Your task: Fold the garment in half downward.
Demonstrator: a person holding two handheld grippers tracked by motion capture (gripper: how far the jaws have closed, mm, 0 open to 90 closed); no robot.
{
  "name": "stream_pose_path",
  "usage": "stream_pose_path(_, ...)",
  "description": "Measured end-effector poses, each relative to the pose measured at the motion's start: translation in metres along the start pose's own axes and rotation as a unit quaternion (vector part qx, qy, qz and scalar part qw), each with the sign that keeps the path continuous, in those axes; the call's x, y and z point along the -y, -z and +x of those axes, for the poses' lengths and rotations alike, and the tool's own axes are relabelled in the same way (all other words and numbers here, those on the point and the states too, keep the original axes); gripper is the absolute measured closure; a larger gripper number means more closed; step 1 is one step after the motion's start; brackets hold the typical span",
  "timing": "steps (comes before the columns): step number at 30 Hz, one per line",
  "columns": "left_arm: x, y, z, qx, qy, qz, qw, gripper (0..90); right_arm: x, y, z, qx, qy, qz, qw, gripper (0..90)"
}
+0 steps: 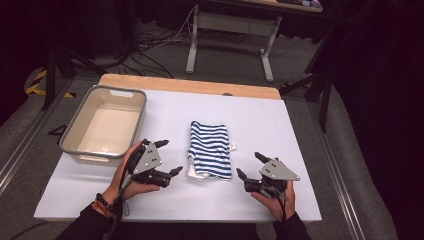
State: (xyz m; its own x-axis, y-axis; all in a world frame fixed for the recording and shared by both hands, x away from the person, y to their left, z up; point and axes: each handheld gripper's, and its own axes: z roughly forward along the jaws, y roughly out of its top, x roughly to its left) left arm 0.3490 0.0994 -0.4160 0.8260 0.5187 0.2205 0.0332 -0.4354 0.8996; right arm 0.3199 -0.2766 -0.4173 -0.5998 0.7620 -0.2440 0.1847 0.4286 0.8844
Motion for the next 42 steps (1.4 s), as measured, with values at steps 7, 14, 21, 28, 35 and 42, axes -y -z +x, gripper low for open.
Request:
stream_pose_path(7, 0.007, 0.008, -0.001, 0.005, 0.001, -0.001, 1.0000, 10.2, 0.007, 0.006, -0.005, 0.008, -0.010, 0.003, 0.9999, 19.3)
stream_pose_path(14, 0.015, 0.016, 0.000, -0.002, 0.010, -0.003, 0.9999, 10.0, 0.016, 0.014, -0.011, 0.017, -0.028, -0.001, 0.9995, 16.4)
stream_pose_path(21, 0.030, 0.024, 0.000, -0.007, 0.029, 0.005, 0.9996, 10.1, 0.026, 0.018, -0.014, 0.025, -0.033, 0.005, 0.9992, 16.7)
stream_pose_path(28, 0.046, 0.028, -0.004, -0.005, 0.049, 0.020, 0.9986, 9.6, 0.034, 0.019, -0.015, 0.026, -0.031, 0.009, 0.9991, 17.0)
stream_pose_path(35, 0.054, 0.033, -0.008, -0.017, 0.052, 0.034, 0.9979, 9.4, 0.039, 0.018, -0.013, 0.016, -0.032, 0.009, 0.9993, 17.0)
stream_pose_path(42, 0.059, 0.039, -0.006, -0.026, 0.060, 0.038, 0.9971, 9.2, 0.038, 0.012, -0.007, 0.005, -0.021, 0.015, 0.9997, 17.1)
